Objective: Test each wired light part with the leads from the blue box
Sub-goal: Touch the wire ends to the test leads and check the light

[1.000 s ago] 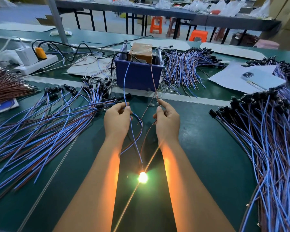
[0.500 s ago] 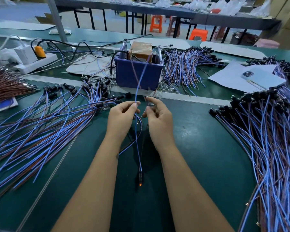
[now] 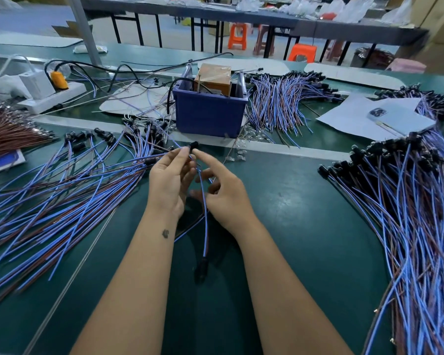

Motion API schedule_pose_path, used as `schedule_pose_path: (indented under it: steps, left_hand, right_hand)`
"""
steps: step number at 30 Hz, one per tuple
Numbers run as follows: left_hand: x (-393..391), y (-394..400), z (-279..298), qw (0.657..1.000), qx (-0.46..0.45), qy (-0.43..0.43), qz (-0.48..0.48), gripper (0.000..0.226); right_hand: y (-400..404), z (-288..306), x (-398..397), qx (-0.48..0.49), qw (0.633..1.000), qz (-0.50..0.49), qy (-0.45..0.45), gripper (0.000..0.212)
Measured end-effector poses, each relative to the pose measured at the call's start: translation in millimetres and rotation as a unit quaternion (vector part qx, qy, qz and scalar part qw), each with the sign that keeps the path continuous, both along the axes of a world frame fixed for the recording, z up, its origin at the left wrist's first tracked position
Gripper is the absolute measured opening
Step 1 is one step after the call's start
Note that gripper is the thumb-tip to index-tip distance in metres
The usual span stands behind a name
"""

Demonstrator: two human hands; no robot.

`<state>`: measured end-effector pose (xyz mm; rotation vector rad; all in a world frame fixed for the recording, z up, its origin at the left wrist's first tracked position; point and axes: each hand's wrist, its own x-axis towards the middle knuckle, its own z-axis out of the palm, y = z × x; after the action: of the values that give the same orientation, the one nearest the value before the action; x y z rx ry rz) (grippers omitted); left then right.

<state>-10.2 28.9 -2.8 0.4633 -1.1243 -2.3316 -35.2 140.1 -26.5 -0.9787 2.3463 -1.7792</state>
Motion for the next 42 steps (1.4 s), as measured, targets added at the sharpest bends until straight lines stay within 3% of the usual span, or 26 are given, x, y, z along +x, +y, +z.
schedule_pose_path:
  steps: [3,6,10,19,26,28,30,33,35,37,39,42]
  left_hand:
    - [-1,-4,0,0.998,0.061,-0.006,0.018,0.016]
    - [-4,-4,-3,0.997,0.076,0.006,0.023,0.019]
    - [-9,-1,-11,0.998,0.022,0.029,0.042,0.019]
    - [-3,17,-8,0.974,-0.224,-0.040,0.007,0.019]
    - [6,100,30,0.928,-0.370,0.021,-0.052,0.017]
    - [13,143,40,0.889,-0.445,0.091,-0.061,0.015]
    - [20,187,43,0.828,-0.525,0.181,-0.076,0.013]
    - [23,241,36,0.768,-0.575,0.245,-0.142,0.020]
    - [25,265,27,0.743,-0.596,0.223,-0.208,0.035]
    - [27,281,17,0.720,-0.611,0.193,-0.265,0.042]
    - [29,285,8,0.712,-0.618,0.170,-0.288,0.038]
    - [30,276,1,0.730,-0.604,0.140,-0.286,0.032]
  right_hand:
    - [-2,4,1,-0.086,0.994,0.048,-0.049,0.048]
    - [3,8,-2,-0.182,0.980,-0.001,-0.087,0.023]
    - [6,7,-10,-0.246,0.945,-0.107,-0.187,0.025]
    - [26,15,-10,-0.331,0.891,-0.154,-0.270,0.032]
    - [113,67,-31,-0.367,0.873,-0.228,-0.227,0.033]
    - [148,85,-40,-0.335,0.878,-0.286,-0.186,0.028]
    - [186,101,-48,-0.260,0.892,-0.344,-0.134,0.025]
    - [244,117,-54,-0.010,0.904,-0.425,-0.035,0.021]
    - [279,120,-52,0.174,0.869,-0.463,0.003,0.018]
    - [307,116,-47,0.299,0.826,-0.478,-0.018,0.017]
    - [323,108,-42,0.374,0.792,-0.479,-0.059,0.028]
    - [326,94,-34,0.438,0.739,-0.507,-0.067,0.037]
